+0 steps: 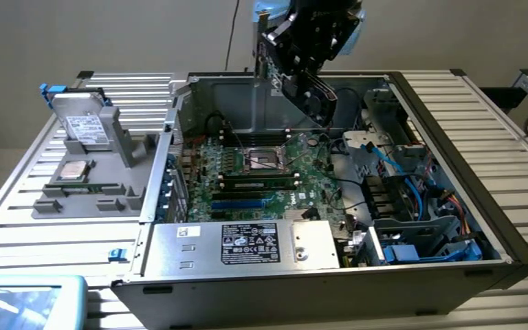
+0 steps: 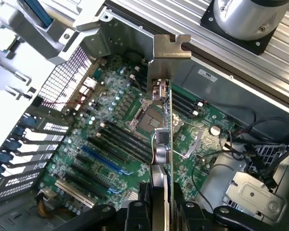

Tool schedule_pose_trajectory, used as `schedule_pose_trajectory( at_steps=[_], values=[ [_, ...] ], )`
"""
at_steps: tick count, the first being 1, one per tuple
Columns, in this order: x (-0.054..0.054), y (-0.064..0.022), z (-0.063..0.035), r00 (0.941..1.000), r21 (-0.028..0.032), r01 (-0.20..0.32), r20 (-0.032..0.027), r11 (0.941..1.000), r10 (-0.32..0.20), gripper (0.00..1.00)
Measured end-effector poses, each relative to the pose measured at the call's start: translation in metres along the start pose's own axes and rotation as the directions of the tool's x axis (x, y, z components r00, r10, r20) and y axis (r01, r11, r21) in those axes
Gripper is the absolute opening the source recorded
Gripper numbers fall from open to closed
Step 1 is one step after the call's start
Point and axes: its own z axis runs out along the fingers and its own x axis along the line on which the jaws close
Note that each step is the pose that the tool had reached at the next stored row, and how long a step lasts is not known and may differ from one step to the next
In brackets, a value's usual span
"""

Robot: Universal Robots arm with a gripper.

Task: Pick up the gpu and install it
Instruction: 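Insert the gpu into the slot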

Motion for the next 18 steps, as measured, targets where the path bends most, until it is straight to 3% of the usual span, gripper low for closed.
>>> schedule_pose_trajectory(
  at_steps=[5,9,14,18],
  values=[
    [0.0000,0.0000,0.0001,0.9959,0.0002,0.090,-0.0116,0.9960,-0.090,0.29],
    [0.0000,0.0000,0.0001,0.9866,-0.0006,0.162,-0.0212,0.9868,-0.162,0.29],
    [0.0000,0.0000,0.0002,0.9678,-0.0022,0.250,-0.0327,0.9683,-0.250,0.29],
    [0.0000,0.0000,0.0003,0.9468,-0.0034,0.319,-0.0411,0.9477,-0.319,0.29]
  ],
)
